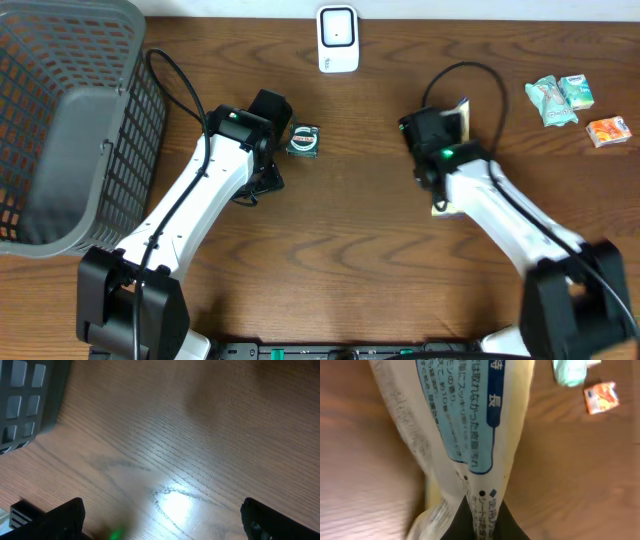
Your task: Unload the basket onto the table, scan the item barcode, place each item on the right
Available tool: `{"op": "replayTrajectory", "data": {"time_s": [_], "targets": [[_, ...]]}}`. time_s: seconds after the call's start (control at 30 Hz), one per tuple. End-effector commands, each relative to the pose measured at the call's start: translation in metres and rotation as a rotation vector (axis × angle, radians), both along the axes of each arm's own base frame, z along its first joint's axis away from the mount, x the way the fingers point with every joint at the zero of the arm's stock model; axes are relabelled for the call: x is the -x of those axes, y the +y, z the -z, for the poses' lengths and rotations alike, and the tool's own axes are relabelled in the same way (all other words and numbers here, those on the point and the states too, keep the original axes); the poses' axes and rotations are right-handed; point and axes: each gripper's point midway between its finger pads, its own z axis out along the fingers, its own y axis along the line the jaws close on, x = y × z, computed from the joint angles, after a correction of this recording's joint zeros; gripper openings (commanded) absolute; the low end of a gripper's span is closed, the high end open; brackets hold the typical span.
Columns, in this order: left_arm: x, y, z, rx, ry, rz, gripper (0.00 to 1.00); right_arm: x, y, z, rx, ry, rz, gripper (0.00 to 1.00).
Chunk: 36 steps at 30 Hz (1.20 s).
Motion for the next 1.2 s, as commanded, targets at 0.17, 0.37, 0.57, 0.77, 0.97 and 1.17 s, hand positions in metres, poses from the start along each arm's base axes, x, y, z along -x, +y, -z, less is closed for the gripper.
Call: {"op": "replayTrajectory", "data": {"time_s": [0.17,0.37,0.57,0.77,0.97,1.17], "targets": [[0.002,0.005,-0.001,-0.017,-0.002,-0.011,0.98,-0.009,0.037,-0.014,0.122,-0.006,-0.111,0.01],[0.002,0.005,-0.001,-0.017,-0.002,-0.010,0.98,-0.017,0.079,-0.042,0.085,-0.061,-0.192,0.01],[0.002,0.005,-0.001,-0.017,-0.002,-0.011,0.98,-0.008,0.086,-0.045,0.099,-0.036,-0.214,0.01],[0.002,0.005,-0.001,-0.017,-0.002,-0.011,0.98,-0.012,0.041,-0.071,0.324,-0.068,-0.139,0.01],[0.002,0.005,-0.001,-0.017,-0.002,-0.010,0.98,-0.014,0.020,-0.072,0.373,-0.078,-0.088,0.01],[0.002,0.005,-0.001,-0.017,-0.002,-0.011,0.98,-0.014,0.018,-0.040,0.379,0.080,-0.192,0.01]]}}
